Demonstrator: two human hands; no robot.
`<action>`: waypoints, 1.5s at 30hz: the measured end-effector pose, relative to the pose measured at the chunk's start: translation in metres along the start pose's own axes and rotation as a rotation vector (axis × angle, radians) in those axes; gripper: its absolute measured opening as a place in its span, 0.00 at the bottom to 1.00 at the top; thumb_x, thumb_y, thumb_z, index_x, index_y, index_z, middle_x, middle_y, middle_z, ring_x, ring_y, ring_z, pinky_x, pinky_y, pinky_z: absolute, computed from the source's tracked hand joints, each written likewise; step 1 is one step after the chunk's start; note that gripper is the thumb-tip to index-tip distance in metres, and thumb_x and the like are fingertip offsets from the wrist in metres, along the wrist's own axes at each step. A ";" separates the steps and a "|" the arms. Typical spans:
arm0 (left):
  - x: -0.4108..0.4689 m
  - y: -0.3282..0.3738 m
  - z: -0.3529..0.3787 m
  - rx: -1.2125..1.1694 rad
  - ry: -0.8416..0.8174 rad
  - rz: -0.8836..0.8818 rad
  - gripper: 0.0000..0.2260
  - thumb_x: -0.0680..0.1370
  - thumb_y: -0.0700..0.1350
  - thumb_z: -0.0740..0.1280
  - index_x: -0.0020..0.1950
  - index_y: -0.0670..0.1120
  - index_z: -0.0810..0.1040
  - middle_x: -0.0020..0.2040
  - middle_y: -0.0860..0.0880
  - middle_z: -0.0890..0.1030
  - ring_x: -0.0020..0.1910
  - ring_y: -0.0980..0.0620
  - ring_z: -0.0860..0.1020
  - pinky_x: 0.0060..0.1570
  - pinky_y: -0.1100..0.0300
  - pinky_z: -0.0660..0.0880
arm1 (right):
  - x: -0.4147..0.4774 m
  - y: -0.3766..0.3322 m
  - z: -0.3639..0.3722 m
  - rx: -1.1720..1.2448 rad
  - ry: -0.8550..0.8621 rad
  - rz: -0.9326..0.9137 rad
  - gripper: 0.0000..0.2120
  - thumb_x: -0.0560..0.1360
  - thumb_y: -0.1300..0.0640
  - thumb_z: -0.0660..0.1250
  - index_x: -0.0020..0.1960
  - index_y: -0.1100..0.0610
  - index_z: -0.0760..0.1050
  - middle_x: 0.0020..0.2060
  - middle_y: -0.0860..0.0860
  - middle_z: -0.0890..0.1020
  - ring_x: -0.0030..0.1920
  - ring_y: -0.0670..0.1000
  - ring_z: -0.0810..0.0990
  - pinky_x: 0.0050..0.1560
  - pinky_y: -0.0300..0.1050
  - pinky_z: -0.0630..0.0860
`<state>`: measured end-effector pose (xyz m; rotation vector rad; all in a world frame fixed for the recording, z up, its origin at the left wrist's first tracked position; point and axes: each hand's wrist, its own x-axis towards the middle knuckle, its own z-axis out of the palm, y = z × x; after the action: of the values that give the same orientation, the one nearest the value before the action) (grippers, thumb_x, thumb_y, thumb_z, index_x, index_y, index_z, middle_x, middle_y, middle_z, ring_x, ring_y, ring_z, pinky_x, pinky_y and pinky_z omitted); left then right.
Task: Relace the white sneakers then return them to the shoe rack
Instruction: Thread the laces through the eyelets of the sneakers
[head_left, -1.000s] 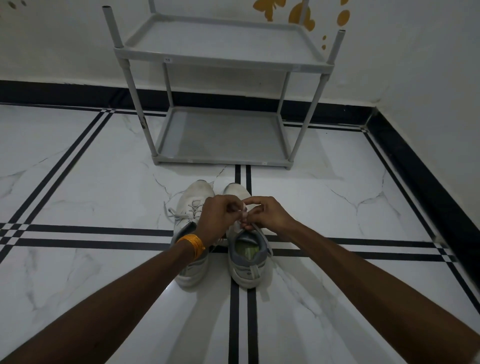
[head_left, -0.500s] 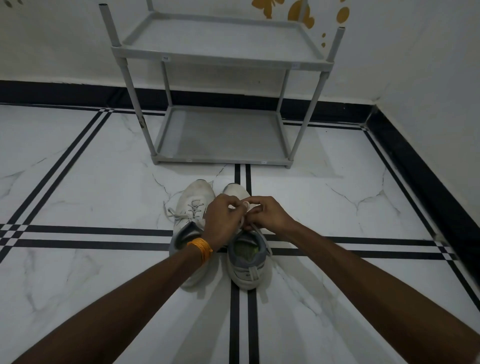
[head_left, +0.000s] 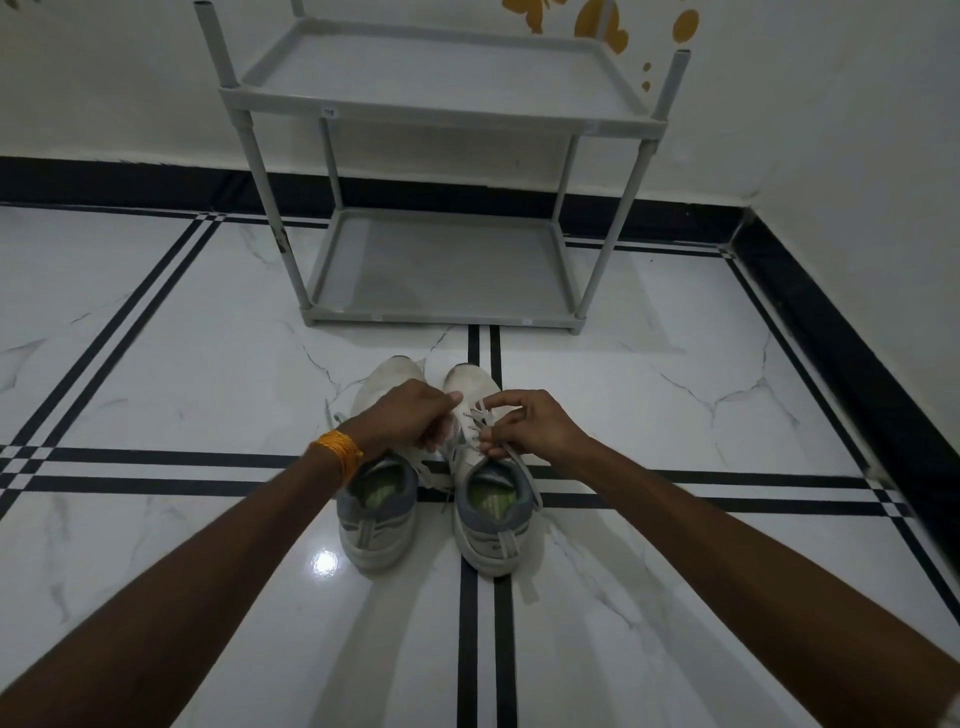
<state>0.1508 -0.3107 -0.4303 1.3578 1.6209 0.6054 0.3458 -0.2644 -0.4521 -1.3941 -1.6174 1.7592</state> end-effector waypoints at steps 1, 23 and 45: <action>0.000 -0.004 0.003 -0.080 -0.033 0.002 0.22 0.81 0.54 0.59 0.37 0.42 0.81 0.34 0.46 0.82 0.33 0.52 0.78 0.39 0.59 0.75 | -0.001 0.000 0.000 -0.002 0.001 -0.001 0.21 0.71 0.71 0.72 0.63 0.63 0.76 0.43 0.65 0.85 0.40 0.57 0.86 0.46 0.49 0.84; -0.008 -0.008 0.060 -0.129 0.198 0.327 0.07 0.78 0.45 0.68 0.51 0.47 0.84 0.39 0.49 0.86 0.37 0.57 0.84 0.45 0.64 0.80 | 0.002 0.005 0.001 -0.053 0.057 -0.036 0.16 0.69 0.62 0.75 0.56 0.58 0.82 0.48 0.62 0.85 0.46 0.62 0.86 0.52 0.58 0.83; -0.018 -0.014 0.069 0.434 0.298 0.538 0.13 0.80 0.45 0.64 0.63 0.46 0.78 0.59 0.45 0.81 0.56 0.49 0.79 0.60 0.59 0.74 | 0.005 0.013 0.001 0.155 0.085 0.084 0.14 0.73 0.70 0.70 0.57 0.61 0.81 0.50 0.61 0.83 0.46 0.58 0.84 0.52 0.54 0.83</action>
<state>0.2034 -0.3432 -0.4681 2.1445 1.6834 0.8295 0.3468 -0.2642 -0.4660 -1.4614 -1.3669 1.8036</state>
